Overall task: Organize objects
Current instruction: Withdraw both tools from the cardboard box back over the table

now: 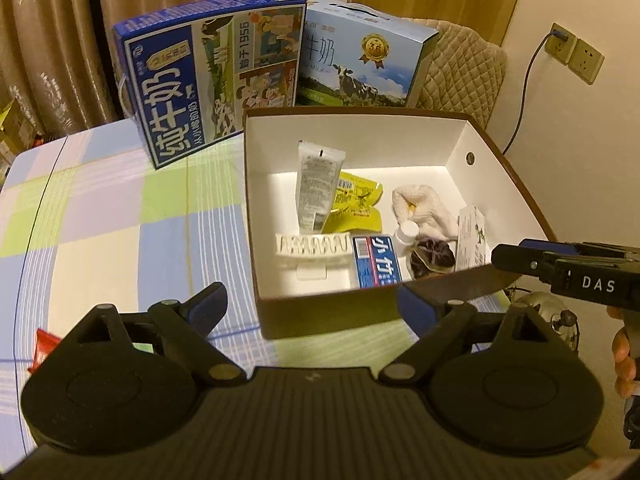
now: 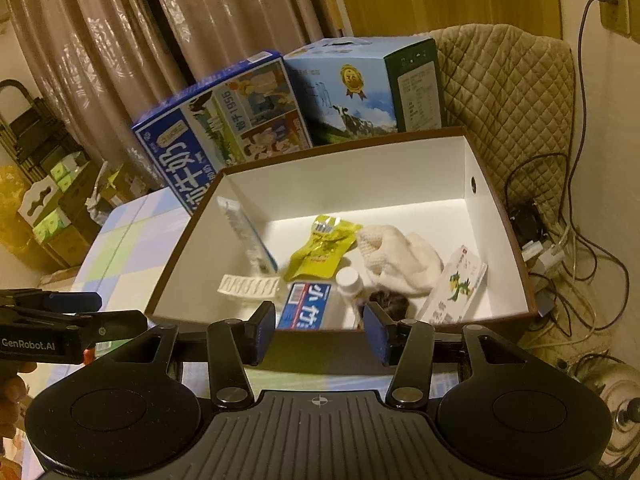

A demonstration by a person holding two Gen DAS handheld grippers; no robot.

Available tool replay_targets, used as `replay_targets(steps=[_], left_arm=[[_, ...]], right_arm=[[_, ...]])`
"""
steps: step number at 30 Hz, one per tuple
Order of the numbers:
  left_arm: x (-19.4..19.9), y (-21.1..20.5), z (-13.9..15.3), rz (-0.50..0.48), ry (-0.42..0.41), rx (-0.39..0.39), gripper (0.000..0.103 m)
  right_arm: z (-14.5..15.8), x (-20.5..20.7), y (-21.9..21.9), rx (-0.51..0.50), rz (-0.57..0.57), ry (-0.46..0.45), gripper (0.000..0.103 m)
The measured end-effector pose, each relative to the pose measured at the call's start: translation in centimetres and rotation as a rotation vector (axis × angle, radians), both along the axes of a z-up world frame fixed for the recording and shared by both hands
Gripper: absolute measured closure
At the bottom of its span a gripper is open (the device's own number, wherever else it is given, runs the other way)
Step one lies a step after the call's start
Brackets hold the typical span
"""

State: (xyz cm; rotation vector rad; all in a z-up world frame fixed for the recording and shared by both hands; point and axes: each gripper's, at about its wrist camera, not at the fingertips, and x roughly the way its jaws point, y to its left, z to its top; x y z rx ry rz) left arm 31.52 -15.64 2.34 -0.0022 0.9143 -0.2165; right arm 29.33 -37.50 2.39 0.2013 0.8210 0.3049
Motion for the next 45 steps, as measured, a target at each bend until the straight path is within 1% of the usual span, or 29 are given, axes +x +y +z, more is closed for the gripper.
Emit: replay_targets(steps=[5, 9, 15, 22, 32, 45], left_arm=[[-1.8, 0.9, 0.2, 0.010, 0.003, -0.008, 0.013], [-3.2, 1.9, 0.3, 0.022, 0.003, -0.009, 0.010], [-5.5, 3.9, 0.1, 0.046, 0.018, -0.011, 0.010], [-7.9, 6.7, -0.5, 0.080, 0.042, -0.010, 0.009], [-10.9, 11.6, -1.3, 0.142, 0.079, -0.020, 0.009], [-12.8, 17.8, -2.4, 0.219, 0.106, -0.013, 0.009]], right_arm=[[0.4, -1.8, 0.8, -0.003, 0.009, -0.003, 0.056], [0.5, -3.0, 1.7, -0.007, 0.019, 0.000, 0.056], [0.1, -4.9, 4.0, -0.009, 0.055, 0.017, 0.056], [-0.6, -6.7, 7.5, -0.012, 0.112, 0.043, 0.055], [-1.9, -8.1, 12.8, -0.024, 0.183, 0.076, 0.055], [-3.6, -9.2, 19.6, -0.036, 0.263, 0.108, 0.055]])
